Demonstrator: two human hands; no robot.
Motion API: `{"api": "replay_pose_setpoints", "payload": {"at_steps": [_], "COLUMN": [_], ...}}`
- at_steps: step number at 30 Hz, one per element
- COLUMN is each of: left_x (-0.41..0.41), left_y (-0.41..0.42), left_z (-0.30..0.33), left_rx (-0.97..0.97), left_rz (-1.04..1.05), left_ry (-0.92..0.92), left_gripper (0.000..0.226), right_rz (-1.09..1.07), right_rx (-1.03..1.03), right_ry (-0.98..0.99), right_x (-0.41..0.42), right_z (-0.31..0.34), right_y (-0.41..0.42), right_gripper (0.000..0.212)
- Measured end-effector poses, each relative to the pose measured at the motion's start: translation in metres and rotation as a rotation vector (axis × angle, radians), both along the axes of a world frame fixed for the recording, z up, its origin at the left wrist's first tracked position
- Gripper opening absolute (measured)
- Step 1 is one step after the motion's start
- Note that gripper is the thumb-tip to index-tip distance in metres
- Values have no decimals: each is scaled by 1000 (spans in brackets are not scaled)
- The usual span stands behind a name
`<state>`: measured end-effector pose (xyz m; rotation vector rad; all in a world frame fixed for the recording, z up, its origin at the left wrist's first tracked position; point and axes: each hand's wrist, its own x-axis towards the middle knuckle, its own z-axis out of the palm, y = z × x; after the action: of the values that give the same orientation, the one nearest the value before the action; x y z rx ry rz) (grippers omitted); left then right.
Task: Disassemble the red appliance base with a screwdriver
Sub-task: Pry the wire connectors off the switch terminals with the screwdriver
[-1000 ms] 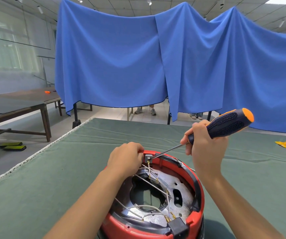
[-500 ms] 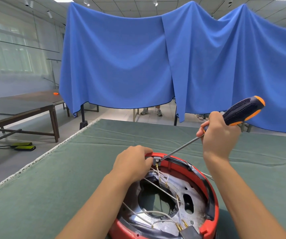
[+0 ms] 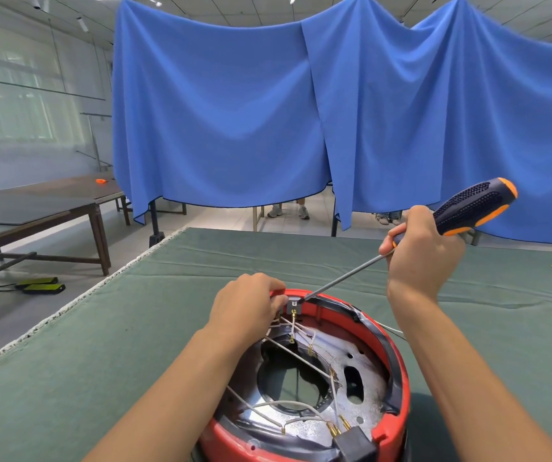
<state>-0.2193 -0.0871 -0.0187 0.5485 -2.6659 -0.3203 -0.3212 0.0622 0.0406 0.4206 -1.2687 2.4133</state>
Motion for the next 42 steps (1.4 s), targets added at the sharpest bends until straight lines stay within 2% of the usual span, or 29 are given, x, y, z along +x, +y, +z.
{"api": "replay_pose_setpoints", "payload": {"at_steps": [2,7,14,23,28,34,37,39,42], "left_x": [0,0,-1,-1,-1,0,1,3,6], "left_y": [1,2,4,5,5,4,7,9,15], "left_z": [0,1,3,5,4,1,-1,0,6], "left_rx": [-2,-7,-19,-40,-41,-42,-27,24,-22], "left_rz": [-1,-2,4,10,-1,3,10,9,-12], "left_ry": [0,-10,-17,-13,10,19,56,145,277], "left_gripper": [17,17,21,21,21,20,23,27,17], "right_rz": [5,12,-16,-25,-5,18,24,28,27], "right_rx": [-1,51,48,17,9,5,-24,-32,-15], "right_ry": [5,47,61,-172,-242,-230,-219,-210,-163], "right_x": [1,5,5,-28,-39,-34,-30,-27,-21], "right_z": [0,-4,-5,-14,-18,-18,-14,-11,-10], "right_y": [0,-4,-7,-8,-8,-7,-2,2,5], "right_gripper": [21,38,30,25,36,48,44,39,35]}}
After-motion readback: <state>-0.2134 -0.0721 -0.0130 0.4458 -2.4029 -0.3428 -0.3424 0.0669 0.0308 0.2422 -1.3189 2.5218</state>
